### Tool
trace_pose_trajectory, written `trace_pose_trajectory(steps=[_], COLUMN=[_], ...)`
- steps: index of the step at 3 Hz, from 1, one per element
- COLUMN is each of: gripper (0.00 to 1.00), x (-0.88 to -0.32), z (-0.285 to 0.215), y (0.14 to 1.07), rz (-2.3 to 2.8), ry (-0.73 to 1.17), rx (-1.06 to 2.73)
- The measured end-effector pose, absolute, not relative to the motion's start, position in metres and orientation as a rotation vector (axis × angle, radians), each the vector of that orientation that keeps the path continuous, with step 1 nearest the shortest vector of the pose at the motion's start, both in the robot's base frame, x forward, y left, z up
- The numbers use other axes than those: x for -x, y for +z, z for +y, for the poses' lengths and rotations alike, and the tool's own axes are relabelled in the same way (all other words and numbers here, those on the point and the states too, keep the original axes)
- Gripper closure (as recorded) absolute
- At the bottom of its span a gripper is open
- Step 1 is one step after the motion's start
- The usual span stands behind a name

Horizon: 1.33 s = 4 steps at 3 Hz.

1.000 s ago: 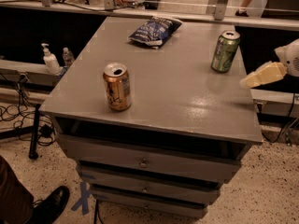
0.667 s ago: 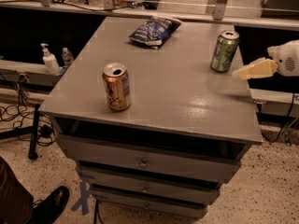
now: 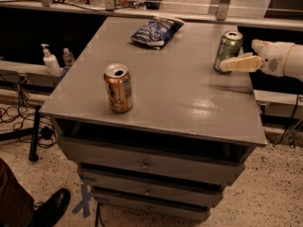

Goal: Move green can near orange can

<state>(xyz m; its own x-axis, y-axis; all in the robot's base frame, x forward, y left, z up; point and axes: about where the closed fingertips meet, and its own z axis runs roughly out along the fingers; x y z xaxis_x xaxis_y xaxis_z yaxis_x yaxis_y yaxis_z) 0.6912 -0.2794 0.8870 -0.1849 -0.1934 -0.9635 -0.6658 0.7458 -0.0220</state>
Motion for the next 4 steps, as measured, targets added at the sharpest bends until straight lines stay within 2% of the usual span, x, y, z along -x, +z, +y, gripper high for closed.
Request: trace_pose_trajectory(steps=[1, 2, 4], gripper=[0.00, 0.18, 0.64], x=[-0.707, -0.711, -0.703], z=[-0.258, -0.235, -0.230], y=[0.889, 0.887, 0.893], rz=[1.652, 1.627, 1.635], ry=[0.535, 0.563, 0.566], rx=[0.708, 0.751, 0.783])
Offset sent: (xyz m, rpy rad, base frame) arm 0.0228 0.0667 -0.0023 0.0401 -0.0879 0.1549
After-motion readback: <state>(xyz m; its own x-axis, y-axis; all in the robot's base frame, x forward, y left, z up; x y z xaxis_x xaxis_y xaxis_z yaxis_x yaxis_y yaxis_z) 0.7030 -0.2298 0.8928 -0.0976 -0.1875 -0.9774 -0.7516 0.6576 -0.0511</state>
